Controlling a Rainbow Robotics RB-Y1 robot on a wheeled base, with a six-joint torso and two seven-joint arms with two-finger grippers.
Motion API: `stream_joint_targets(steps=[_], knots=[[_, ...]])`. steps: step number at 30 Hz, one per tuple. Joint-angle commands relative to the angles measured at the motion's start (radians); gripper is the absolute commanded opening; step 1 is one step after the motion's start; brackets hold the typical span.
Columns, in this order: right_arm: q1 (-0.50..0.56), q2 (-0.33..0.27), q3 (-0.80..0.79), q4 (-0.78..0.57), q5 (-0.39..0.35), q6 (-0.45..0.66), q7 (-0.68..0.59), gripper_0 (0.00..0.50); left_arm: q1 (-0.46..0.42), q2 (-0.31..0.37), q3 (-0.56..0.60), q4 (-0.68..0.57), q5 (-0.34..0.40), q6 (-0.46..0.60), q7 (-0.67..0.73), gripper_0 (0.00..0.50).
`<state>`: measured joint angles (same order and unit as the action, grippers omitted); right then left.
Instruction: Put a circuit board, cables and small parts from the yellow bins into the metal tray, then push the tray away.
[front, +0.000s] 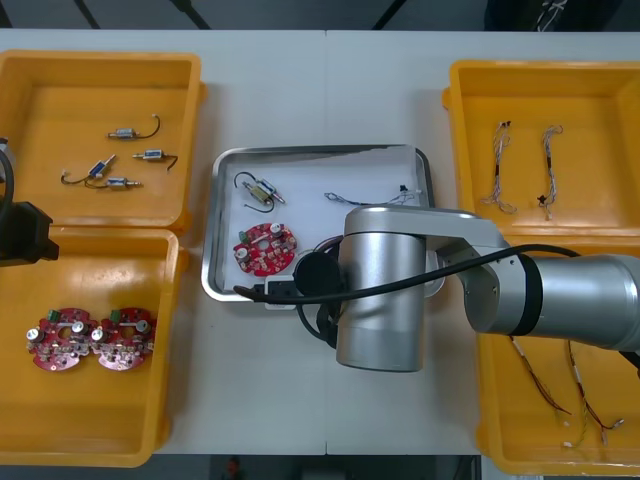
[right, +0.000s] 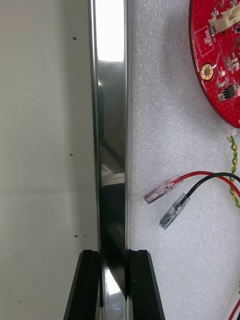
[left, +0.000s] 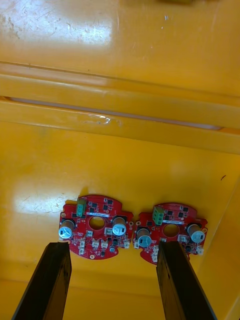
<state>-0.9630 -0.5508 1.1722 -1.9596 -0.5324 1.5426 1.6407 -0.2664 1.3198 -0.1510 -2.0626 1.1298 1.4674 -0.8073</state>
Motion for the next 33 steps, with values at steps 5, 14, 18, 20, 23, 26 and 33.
stream_joint_targets(steps=[5,14,18,20,23,26,33], knots=[[-0.103,-0.052,0.003,0.024,0.006,-0.035,-0.012,0.0,0.013,0.044,0.03,-0.021,-0.01,-0.009,-0.021,0.5],[-0.175,-0.038,0.003,0.145,0.006,-0.084,0.021,0.0,0.013,0.044,0.03,-0.021,-0.01,-0.009,-0.021,0.5],[-0.201,-0.029,0.003,0.2,0.006,-0.124,0.042,0.0,0.013,0.044,0.03,-0.021,-0.01,-0.009,-0.021,0.5],[-0.212,-0.024,0.003,0.243,0.006,-0.168,0.093,0.0,0.013,0.044,0.03,-0.021,-0.01,-0.009,-0.021,0.5],[-0.221,-0.021,0.003,0.3,0.003,-0.229,0.159,0.0,0.013,0.044,0.03,-0.021,-0.01,-0.009,-0.021,0.5],[-0.23,-0.021,0.003,0.346,0.003,-0.277,0.206,0.0,0.013,0.044,0.03,-0.021,-0.01,-0.009,-0.021,0.5],[-0.264,-0.008,0.003,0.462,-0.008,-0.368,0.294,0.0,0.013,0.044,0.03,-0.021,-0.01,-0.009,-0.021,0.5]])
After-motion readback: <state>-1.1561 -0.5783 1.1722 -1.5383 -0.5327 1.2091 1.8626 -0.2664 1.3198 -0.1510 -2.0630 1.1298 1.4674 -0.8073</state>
